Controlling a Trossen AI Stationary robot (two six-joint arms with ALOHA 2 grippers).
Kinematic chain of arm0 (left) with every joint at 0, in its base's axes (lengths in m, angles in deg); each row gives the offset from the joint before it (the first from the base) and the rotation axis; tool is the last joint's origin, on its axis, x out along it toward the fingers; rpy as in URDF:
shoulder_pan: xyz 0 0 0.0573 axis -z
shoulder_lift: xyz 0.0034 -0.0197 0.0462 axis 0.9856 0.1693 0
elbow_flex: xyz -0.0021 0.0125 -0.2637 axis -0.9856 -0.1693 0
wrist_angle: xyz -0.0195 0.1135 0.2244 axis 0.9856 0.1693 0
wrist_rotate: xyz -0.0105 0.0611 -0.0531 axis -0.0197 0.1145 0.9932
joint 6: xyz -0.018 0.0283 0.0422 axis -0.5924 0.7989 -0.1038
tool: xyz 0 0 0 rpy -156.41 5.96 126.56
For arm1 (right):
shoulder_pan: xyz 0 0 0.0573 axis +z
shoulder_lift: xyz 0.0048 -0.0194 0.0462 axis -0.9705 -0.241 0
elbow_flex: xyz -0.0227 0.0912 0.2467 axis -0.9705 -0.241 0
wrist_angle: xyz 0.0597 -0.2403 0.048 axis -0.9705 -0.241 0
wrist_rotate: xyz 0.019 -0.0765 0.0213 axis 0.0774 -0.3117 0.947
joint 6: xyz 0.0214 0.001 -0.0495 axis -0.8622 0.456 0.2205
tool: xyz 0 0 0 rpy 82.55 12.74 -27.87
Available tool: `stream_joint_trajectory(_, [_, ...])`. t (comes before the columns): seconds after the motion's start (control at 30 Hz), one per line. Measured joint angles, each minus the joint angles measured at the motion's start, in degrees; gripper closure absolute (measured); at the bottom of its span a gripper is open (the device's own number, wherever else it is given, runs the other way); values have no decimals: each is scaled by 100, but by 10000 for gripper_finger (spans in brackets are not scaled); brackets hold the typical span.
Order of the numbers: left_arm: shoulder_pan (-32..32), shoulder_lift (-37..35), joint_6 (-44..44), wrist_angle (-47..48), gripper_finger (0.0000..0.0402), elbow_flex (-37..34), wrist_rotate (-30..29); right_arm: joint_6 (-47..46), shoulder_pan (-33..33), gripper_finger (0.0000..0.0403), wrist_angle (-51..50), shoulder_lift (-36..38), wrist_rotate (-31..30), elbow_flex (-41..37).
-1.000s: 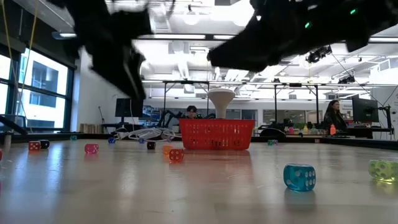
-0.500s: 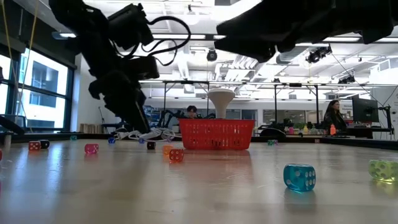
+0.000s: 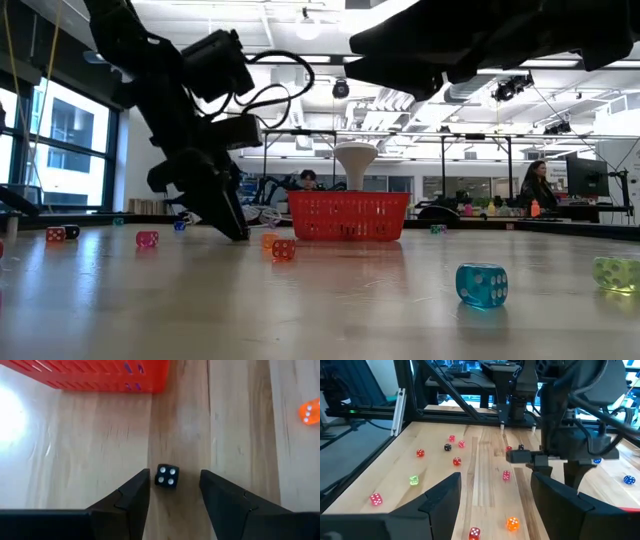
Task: Pick & Place Dice
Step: Put the top right black dice into the bin
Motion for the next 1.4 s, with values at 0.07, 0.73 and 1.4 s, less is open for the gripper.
stream_joint_trajectory(0.07, [-23, 12, 0, 15, 233, 6, 4, 1, 0, 172, 0, 0, 1, 0])
stream_joint_trajectory(0.73, [-41, 33, -133, 199, 350, 10, 68, -313, 0, 172, -35, 0, 44, 0])
stream_joint_trajectory(1.4, [508, -719, -454, -516, 347, 325, -202, -247, 262, 172, -35, 0, 579, 0])
